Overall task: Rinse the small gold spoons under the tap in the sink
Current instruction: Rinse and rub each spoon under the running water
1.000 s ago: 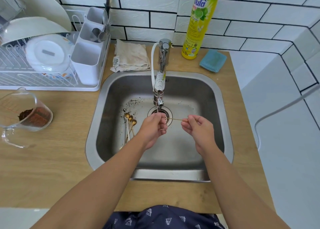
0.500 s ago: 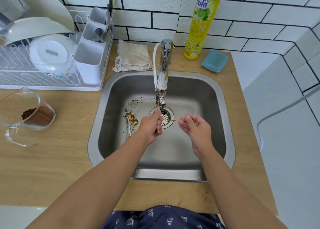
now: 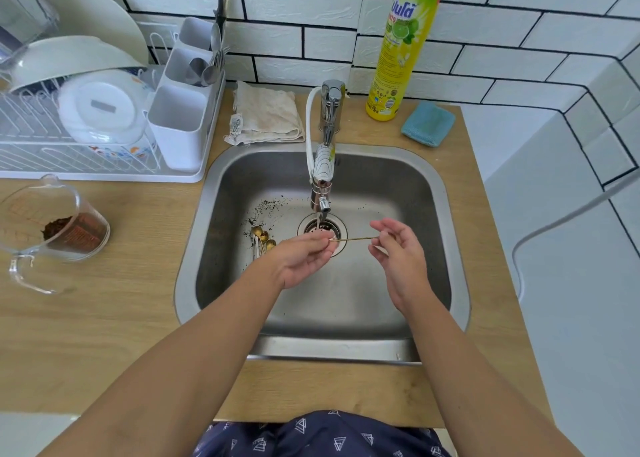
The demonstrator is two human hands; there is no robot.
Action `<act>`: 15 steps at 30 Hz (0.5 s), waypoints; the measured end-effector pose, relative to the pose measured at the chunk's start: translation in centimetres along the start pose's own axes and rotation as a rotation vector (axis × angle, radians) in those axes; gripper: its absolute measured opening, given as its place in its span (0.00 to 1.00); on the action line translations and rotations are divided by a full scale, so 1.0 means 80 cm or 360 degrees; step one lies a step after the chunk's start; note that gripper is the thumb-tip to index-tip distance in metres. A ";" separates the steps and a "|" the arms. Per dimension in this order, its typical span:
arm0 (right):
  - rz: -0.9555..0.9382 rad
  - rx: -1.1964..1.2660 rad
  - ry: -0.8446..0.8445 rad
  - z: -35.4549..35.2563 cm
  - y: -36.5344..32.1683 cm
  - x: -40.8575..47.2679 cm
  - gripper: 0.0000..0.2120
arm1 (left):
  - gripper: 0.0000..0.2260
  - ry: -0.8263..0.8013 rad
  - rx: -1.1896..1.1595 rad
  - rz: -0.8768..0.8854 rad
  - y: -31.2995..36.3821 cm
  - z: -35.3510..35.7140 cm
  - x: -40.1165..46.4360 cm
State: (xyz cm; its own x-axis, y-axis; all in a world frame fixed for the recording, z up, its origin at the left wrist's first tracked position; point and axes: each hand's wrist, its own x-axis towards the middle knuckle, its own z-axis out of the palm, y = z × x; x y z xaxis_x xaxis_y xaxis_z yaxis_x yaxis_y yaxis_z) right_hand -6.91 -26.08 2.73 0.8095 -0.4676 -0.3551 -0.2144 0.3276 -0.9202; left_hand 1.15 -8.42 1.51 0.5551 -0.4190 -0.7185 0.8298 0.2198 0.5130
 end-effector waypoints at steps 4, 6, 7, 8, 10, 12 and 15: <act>0.0041 -0.0034 -0.0108 0.002 -0.002 -0.002 0.10 | 0.09 0.0161 0.0166 0.0141 -0.003 0.004 0.003; 0.0076 0.0032 -0.0085 0.004 -0.001 -0.002 0.12 | 0.09 0.0177 0.0204 0.0217 -0.003 0.007 0.006; 0.0093 0.0073 -0.0074 0.005 -0.001 -0.001 0.13 | 0.09 0.0167 0.0216 0.0227 -0.001 0.007 0.007; 0.0107 0.0110 -0.0067 0.005 -0.001 -0.001 0.13 | 0.08 0.0154 0.0248 0.0222 0.001 0.005 0.007; 0.0126 0.0188 -0.0055 0.007 -0.002 0.002 0.12 | 0.07 0.0112 0.0368 0.0192 0.005 -0.001 0.006; 0.0146 0.0307 -0.0031 0.009 -0.002 0.004 0.10 | 0.06 0.0069 0.0487 0.0191 0.005 -0.010 0.004; 0.0164 0.0387 -0.0026 0.016 0.001 0.006 0.08 | 0.08 0.0120 0.0475 0.0247 0.002 -0.015 0.002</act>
State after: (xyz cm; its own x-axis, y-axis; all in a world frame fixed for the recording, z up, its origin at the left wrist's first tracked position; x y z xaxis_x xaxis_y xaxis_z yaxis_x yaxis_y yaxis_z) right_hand -5.85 -25.26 2.65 0.7993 -0.4090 -0.4403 -0.1600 0.5614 -0.8119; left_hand 1.45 -7.41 0.94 0.6855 -0.3319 -0.6480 0.6880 0.0040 0.7257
